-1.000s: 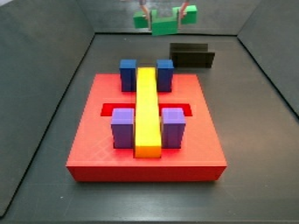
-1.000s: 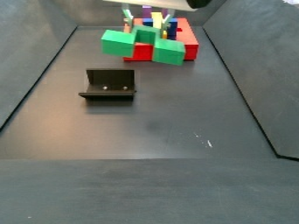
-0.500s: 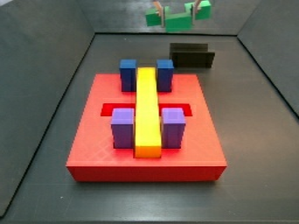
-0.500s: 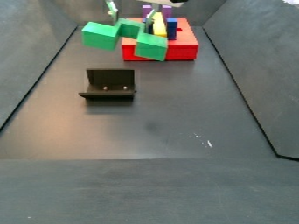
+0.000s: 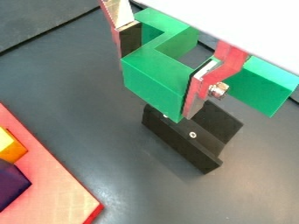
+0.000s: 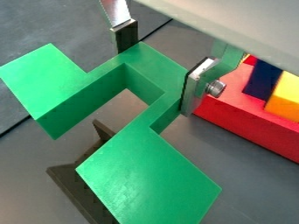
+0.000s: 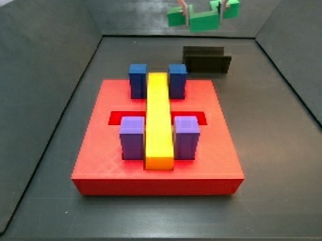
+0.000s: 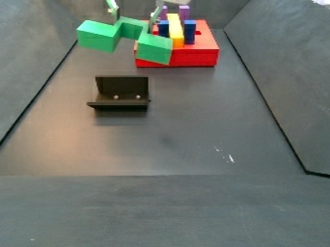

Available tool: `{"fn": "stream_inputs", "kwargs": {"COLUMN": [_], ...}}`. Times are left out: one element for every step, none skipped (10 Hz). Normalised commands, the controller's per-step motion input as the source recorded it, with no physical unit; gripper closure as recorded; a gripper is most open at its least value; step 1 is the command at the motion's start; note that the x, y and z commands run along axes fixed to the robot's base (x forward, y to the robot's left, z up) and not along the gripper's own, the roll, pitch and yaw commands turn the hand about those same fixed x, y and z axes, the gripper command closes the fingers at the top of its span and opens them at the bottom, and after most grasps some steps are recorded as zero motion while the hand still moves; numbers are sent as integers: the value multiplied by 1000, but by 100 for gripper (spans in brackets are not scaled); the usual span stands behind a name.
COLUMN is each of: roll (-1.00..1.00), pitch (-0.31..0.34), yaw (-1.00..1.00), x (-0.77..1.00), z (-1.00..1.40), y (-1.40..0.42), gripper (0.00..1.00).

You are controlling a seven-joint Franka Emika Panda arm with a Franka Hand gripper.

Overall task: Pick up the green object. Move up. Place the green object on the fixture. Regrasp the green object. Move to above the board. Insert the green object.
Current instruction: Place the green object on the fixture.

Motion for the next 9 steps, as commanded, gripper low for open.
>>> {"fn": "stream_inputs", "kwargs": {"roll": [9,231,231,209,169,-71,-300,-323,-609], "pitch": [0,914,1000,1000,1000,886,214,0,-103], "yaw": [0,9,0,0,0,-40,-160,-120,-157], "x": [0,571,463,429,403,740,951,849,794], "z": [0,0,0,14,49,0,0,0,0], "y": [0,0,0,0,0,0,0,6,106], "gripper": [100,100,100,100,100,100,100,100,100]}}
